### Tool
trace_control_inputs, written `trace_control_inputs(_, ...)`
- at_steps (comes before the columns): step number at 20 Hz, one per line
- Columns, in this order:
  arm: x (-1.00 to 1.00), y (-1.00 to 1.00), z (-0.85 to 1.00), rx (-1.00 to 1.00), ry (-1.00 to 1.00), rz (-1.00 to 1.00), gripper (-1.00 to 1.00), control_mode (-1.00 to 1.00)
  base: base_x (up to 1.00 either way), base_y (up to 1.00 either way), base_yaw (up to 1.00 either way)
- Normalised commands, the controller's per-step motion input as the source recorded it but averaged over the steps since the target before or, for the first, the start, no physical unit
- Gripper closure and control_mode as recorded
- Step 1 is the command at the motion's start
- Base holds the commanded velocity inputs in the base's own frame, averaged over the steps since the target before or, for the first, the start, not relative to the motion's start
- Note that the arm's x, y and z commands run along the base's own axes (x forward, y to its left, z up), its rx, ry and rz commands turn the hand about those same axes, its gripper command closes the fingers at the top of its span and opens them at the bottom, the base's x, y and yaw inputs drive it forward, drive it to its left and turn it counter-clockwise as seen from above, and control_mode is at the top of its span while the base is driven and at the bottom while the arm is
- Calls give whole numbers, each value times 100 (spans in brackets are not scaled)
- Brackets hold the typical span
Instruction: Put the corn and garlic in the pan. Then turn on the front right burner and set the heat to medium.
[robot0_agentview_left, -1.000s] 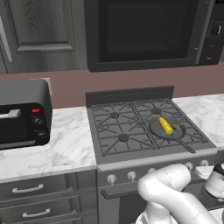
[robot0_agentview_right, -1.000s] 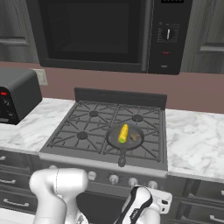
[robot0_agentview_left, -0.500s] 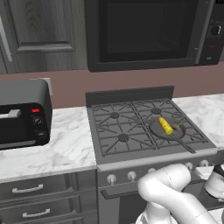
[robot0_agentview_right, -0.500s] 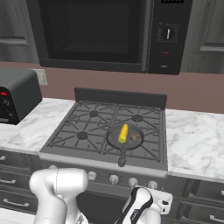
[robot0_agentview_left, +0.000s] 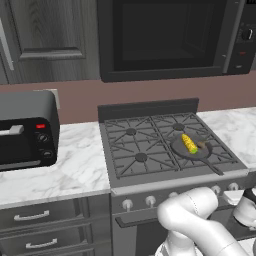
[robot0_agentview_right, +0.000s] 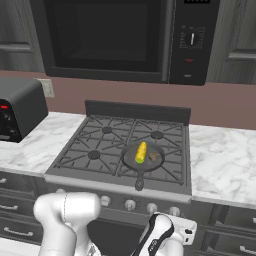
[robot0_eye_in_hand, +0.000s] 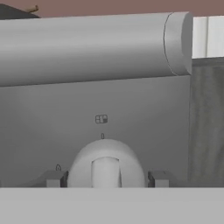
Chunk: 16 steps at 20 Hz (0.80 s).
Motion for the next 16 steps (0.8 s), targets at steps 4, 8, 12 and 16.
trace_control_inputs(4, 0, 0, 0, 0, 0, 0, 100, -100, 0, 0, 0)
trace_control_inputs(8, 0, -1, -5, 0, -7, 0, 100, -100, 0, 0, 0)
trace_control_inputs(12, 0, -7, -1, -11, -10, 0, 100, -100, 0, 0, 0)
trace_control_inputs(16, 0, -6, 0, -18, -9, 0, 100, -100, 0, 0, 0)
